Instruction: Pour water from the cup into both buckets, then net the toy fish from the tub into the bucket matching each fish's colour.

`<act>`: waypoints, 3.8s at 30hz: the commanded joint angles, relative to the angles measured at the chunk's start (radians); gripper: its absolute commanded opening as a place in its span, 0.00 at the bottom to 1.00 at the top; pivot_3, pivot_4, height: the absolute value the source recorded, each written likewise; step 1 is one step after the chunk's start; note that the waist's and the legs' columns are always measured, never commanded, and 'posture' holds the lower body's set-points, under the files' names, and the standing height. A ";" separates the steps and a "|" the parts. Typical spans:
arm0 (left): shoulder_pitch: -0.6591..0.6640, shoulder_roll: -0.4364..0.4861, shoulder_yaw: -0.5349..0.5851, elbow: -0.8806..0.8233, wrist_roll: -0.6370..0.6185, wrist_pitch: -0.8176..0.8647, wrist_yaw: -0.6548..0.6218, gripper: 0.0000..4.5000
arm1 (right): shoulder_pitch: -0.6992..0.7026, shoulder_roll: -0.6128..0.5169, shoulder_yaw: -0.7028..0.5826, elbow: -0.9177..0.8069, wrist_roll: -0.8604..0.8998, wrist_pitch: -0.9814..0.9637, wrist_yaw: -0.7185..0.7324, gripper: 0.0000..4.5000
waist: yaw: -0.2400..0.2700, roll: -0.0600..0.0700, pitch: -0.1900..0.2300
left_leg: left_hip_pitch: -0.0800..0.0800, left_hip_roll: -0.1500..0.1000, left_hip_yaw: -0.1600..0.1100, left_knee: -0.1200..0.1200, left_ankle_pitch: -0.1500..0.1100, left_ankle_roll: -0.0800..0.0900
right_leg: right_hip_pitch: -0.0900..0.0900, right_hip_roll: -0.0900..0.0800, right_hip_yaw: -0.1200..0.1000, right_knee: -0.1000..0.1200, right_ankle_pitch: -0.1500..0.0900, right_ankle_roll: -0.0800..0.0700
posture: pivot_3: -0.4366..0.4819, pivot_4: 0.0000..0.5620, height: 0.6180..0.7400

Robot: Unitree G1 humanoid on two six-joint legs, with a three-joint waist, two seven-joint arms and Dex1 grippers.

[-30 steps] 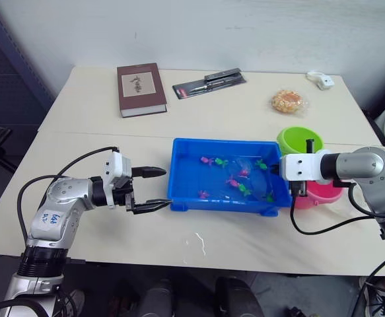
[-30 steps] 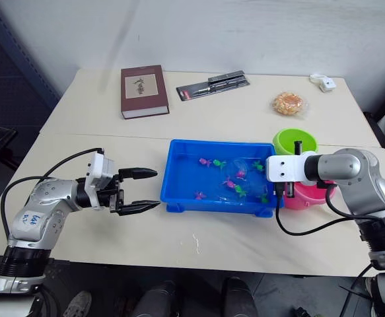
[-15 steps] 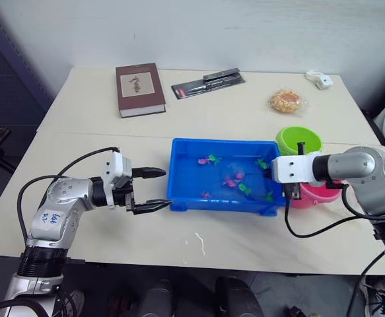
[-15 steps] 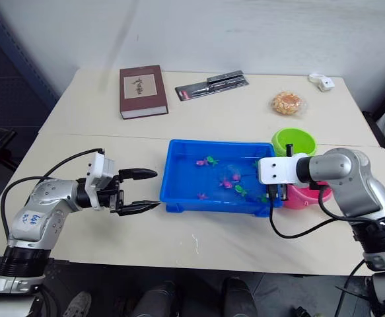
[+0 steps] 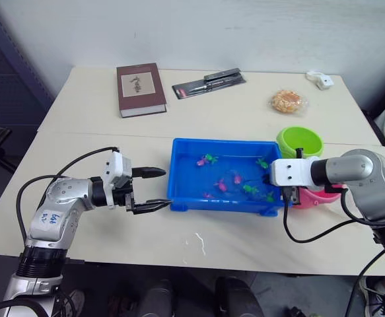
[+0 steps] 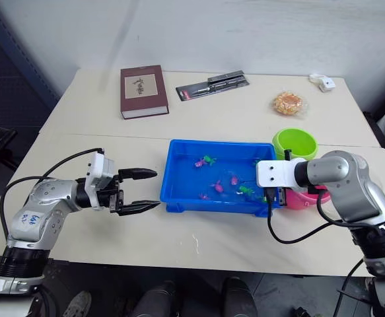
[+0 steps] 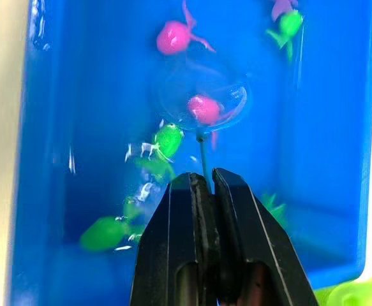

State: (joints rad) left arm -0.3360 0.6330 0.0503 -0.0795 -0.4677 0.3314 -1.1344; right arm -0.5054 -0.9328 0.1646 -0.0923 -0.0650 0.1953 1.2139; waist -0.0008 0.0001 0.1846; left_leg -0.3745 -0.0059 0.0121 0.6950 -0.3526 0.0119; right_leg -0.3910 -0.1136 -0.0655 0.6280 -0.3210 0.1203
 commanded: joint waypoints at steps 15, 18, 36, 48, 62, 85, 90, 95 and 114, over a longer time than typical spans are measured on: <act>-0.012 0.024 0.022 -0.021 -0.025 0.002 -0.012 1.00 | 0.073 0.031 -0.118 -0.122 0.223 0.249 -0.062 0.00 | 0.000 0.000 0.000 | 0.000 0.000 0.000 0.000 0.000 0.000 | 0.000 0.000 0.000 0.000 0.000 0.000 | 0.48 0.27 0.99; -0.010 0.027 0.031 -0.028 -0.037 0.013 -0.012 1.00 | 0.083 0.046 -0.139 -0.115 0.245 0.251 -0.091 0.00 | 0.000 0.000 0.000 | 0.000 0.000 0.000 0.000 0.000 0.000 | 0.000 0.000 0.000 0.000 0.000 0.000 | 0.48 0.27 0.99; -0.085 -0.027 0.065 -0.088 -0.191 0.142 0.044 1.00 | 0.419 0.048 -0.609 -0.303 0.537 0.282 -0.145 0.00 | 0.025 0.000 0.000 | 0.000 -0.001 -0.001 0.000 0.000 0.000 | 0.001 -0.001 0.000 -0.001 0.000 0.000 | 0.48 0.27 0.99; -0.186 -0.124 -0.017 -0.023 -0.191 0.163 0.023 1.00 | 0.768 0.225 -0.901 -0.555 0.629 0.247 -0.314 0.00 | 0.025 0.001 0.000 | 0.002 -0.001 0.001 -0.001 0.000 0.000 | 0.002 0.001 0.001 0.000 0.000 0.000 | 0.48 0.27 0.99; -0.289 -0.233 -0.084 0.087 -0.156 0.105 -0.032 1.00 | 1.054 0.322 -1.284 -0.489 0.594 0.057 -0.326 0.00 | 0.026 0.000 0.000 | 0.007 -0.001 -0.001 -0.002 0.000 0.001 | 0.008 0.001 0.002 -0.003 0.000 0.001 | 0.48 0.27 0.99; -0.260 -0.269 -0.100 0.061 -0.103 0.059 0.032 1.00 | 0.986 0.306 -0.940 -0.170 -0.484 -0.790 -0.922 0.00 | 0.022 0.003 -0.001 | 0.009 -0.001 0.002 -0.004 0.000 0.000 | 0.007 0.002 0.009 -0.003 0.000 0.001 | 0.48 0.27 0.99; -0.251 -0.270 -0.099 0.052 -0.103 0.056 0.039 1.00 | 0.998 0.281 -0.933 -0.146 -0.622 -0.783 -1.048 0.00 | 0.024 0.003 -0.001 | 0.008 -0.001 0.001 -0.004 0.000 -0.001 | 0.007 0.002 0.012 -0.004 0.000 0.001 | 0.48 0.27 0.99; -0.242 -0.268 -0.097 0.045 -0.104 0.055 0.046 1.00 | 0.996 0.264 -0.938 -0.122 -0.502 -0.782 -1.067 0.00 | 0.021 0.002 -0.001 | 0.008 -0.001 0.001 -0.004 0.000 -0.001 | 0.007 0.003 0.013 -0.006 0.000 0.001 | 0.48 0.27 0.99; -0.172 -0.075 -0.074 0.090 -0.028 -0.020 -0.054 1.00 | 0.715 -0.237 -0.535 -0.447 0.201 -0.007 -0.444 0.00 | 0.025 0.002 0.000 | 0.017 0.000 0.000 -0.011 0.000 0.001 | 0.016 0.001 0.012 -0.009 0.000 0.000 | 0.48 0.27 0.99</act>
State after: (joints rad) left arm -0.5188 0.5508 -0.0366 0.0475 -0.5009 0.3246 -1.1929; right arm 0.2234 -1.1568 -0.4069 -0.5429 0.1843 0.1776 0.7633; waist 0.0246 0.0020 0.1844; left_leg -0.3577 -0.0061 0.0115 0.6838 -0.3523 0.0129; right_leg -0.3757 -0.1130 -0.0543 0.6190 -0.3209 0.1205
